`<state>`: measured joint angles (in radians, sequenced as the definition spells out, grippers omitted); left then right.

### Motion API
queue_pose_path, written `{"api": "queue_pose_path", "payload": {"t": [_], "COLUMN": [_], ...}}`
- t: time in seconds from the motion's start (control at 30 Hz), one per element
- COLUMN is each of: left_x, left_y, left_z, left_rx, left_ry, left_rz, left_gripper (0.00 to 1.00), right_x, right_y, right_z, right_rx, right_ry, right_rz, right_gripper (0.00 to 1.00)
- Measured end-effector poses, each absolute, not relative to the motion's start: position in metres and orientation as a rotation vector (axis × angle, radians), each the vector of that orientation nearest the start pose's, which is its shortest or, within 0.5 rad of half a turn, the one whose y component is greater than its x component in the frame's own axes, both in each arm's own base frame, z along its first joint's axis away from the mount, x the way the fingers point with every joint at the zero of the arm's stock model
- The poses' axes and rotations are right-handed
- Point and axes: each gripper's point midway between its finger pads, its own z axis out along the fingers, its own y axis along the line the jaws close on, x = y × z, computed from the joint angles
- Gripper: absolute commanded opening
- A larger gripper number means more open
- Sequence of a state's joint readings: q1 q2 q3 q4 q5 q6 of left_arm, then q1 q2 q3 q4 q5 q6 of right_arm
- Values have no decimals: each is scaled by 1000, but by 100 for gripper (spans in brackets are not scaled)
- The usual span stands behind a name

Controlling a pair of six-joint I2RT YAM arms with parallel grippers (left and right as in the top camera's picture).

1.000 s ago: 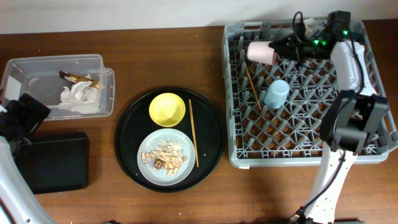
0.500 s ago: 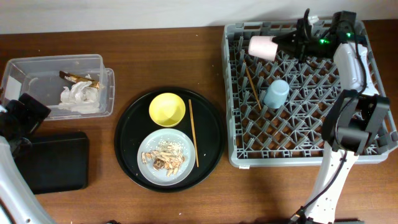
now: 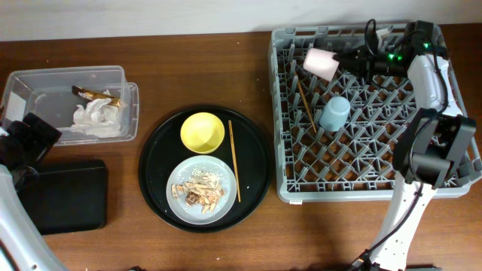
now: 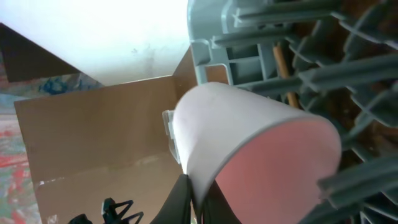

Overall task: Sort waste into correct bins and load items into the dishwasher rack
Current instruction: 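Lift the pink cup and place it upside down on the rack, then reach the right gripper to the yellow bowl and grasp its rim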

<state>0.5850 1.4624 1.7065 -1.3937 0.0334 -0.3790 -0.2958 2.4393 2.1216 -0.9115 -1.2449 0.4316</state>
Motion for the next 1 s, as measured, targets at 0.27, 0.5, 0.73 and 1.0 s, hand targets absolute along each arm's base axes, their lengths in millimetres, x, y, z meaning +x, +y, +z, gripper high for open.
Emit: {"api": "queue_pose_path", "payload": {"t": [0.27,0.5,0.73,1.0], "left_x": [266,266,266,266], "left_y": [169,169,170,169], "left_z": [269,269,269,269], "left_rx": [-1252,-1251,-1251,-1251], "left_ry": [2413,2413,2412,2412], "left_rz": [15,15,15,15], "left_gripper": [99,99,99,99], "right_x": [498,475,427,380], "right_y": [-104,-76,153,333], "right_z": [126,279,235,135], "right_rx": [965,601,-170,-700], "right_ry": [2566,2495,2860,2738], "right_rz": [1148,771,523,365], "right_gripper": [17,25,29,48]}}
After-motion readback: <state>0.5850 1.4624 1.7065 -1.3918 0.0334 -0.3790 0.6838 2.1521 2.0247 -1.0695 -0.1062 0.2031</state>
